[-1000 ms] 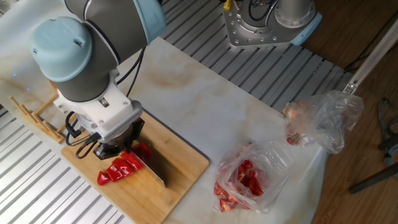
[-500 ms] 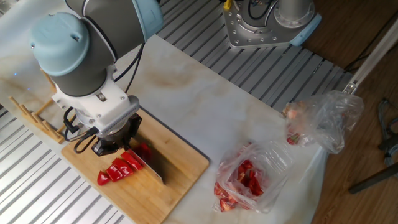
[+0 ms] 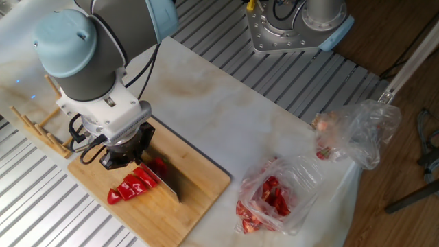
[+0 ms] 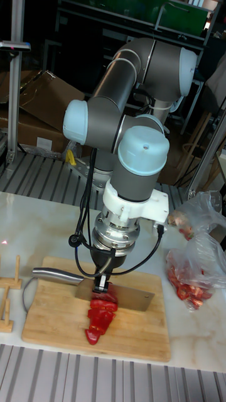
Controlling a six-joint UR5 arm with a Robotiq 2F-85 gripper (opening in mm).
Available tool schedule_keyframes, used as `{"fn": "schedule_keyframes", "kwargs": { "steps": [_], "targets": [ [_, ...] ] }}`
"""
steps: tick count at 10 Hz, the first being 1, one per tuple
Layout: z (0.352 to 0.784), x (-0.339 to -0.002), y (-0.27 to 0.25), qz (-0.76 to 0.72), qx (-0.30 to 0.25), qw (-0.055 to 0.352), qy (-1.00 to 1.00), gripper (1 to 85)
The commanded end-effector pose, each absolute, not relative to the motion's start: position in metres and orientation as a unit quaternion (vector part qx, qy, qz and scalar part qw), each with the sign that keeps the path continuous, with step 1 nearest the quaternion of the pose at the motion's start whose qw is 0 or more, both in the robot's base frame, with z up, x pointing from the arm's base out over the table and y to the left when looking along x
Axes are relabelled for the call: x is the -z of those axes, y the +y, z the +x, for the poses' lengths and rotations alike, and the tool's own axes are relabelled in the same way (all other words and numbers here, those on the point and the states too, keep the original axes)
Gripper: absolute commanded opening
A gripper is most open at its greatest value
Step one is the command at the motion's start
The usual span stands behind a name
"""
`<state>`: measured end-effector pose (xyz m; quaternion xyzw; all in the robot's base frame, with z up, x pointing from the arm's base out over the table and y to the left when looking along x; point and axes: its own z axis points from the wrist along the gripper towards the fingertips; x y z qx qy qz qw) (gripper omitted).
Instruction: Chop the chili peppers
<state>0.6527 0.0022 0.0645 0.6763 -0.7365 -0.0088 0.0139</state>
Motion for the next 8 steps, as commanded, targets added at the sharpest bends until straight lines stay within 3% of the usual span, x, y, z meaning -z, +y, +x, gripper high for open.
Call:
{"fn": "schedule_keyframes", "kwargs": {
  "steps": [1, 8],
  "targets": [
    [0.6538, -0.0678, -0.0025, 0.677, 0.009, 0.013, -0.735, 1.3],
    [0.6520, -0.0670, 0.0035, 0.678, 0.022, 0.003, -0.735, 1.3]
  ]
}}
